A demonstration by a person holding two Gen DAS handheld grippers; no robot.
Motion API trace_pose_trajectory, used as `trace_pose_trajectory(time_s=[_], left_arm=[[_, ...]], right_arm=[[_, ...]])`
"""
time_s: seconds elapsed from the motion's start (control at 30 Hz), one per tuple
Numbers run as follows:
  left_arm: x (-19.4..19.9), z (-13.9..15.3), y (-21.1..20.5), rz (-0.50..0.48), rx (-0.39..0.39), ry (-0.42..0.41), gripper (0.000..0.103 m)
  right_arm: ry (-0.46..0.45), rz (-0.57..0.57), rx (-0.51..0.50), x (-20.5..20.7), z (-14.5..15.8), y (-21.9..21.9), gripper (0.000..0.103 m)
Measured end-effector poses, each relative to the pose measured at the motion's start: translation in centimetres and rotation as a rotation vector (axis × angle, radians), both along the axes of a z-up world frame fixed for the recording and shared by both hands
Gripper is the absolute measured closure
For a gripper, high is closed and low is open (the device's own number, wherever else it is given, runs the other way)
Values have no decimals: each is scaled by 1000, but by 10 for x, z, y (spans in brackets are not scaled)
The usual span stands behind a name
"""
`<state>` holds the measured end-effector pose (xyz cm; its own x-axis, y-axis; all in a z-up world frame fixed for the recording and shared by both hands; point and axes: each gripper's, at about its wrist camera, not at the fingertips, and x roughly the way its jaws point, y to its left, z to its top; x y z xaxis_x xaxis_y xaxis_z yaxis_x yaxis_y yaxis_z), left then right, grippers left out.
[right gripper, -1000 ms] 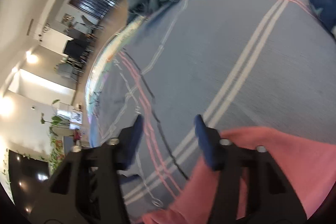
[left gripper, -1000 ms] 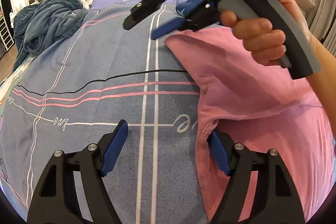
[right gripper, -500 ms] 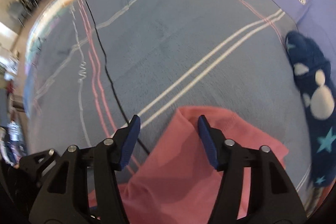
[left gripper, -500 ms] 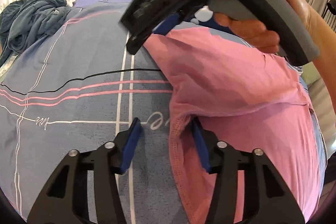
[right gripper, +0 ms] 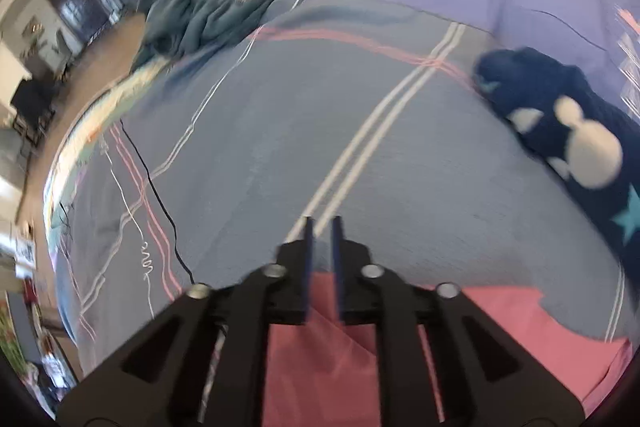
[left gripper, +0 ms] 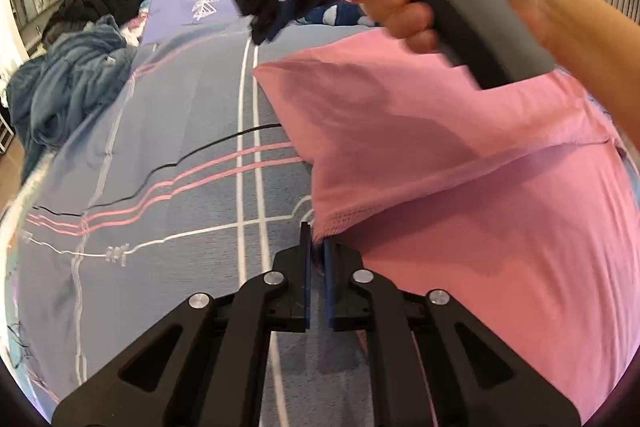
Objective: Fold small clothes
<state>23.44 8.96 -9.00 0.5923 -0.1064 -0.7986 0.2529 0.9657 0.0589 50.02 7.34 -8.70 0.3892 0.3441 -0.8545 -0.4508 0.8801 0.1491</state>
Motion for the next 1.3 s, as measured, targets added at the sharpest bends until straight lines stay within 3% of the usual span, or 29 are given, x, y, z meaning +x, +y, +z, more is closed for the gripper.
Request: trace_pose_trajectory(time_s=[0.13, 0.2, 0.3, 0.37, 0.4, 0.5, 0.57, 0.63, 0.67, 0.7, 0.73, 0.77, 0.83, 0.9, 0.97, 1.07, 1.13, 1.2, 1.3], left_arm=[[2, 9, 12, 28, -53, -20, 86], [-1, 22, 21, 34, -157, -42, 87], [-5, 34, 29, -13, -372, -53, 87], [-2, 29, 27, -30, -417, -24, 86], [-1, 24, 24, -14, -393, -12, 85], [14, -4, 10, 29, -233, 46, 86], [13, -4, 3, 17, -185, 7, 86], [11, 1, 0, 5, -136, -20, 86], [10, 2, -1, 0, -113, -30, 86], [8, 4, -2, -6, -88, -44, 85], [7, 5, -4, -8, -76, -58, 85], [5, 6, -4, -4, -66, -66, 85], [4, 9, -5, 11, -45, -92, 85], [-4, 21, -7, 42, -27, -167, 81], [-18, 39, -10, 28, -107, -228, 77], [-21, 53, -27, -27, -195, -210, 70], [-17, 54, -58, -82, -145, -179, 60], [-14, 51, -88, -142, -74, -176, 60], [-6, 43, -125, -199, 8, -140, 60]], right_arm=[[-26, 11, 22, -33, 16, -42, 85], [-1, 28, 60, -61, 14, -71, 85], [30, 8, 88, -112, -4, -120, 83], [72, -61, 74, -140, -25, -154, 81], [89, -100, 68, -148, -34, -167, 85], [74, -208, 220, -181, -40, -219, 87], [57, -302, 250, -201, -33, -247, 84], [-24, -358, 256, -223, -21, -268, 65], [-62, -390, 217, -233, -19, -276, 47], [-76, -433, 146, -240, -25, -283, 45], [-57, -471, 63, -242, -34, -288, 46], [-45, -488, 26, -247, -41, -293, 63], [-85, -517, 96, -274, -34, -313, 67], [-144, -579, 232, -305, -22, -343, 46], [-252, -728, 300, -344, -14, -387, 37], [-246, -917, 336, -379, -22, -449, 37], [-191, -1020, 439, -403, -36, -487, 44], [-168, -1006, 507, -414, -42, -496, 50], [-185, -894, 542, -410, -37, -483, 54]])
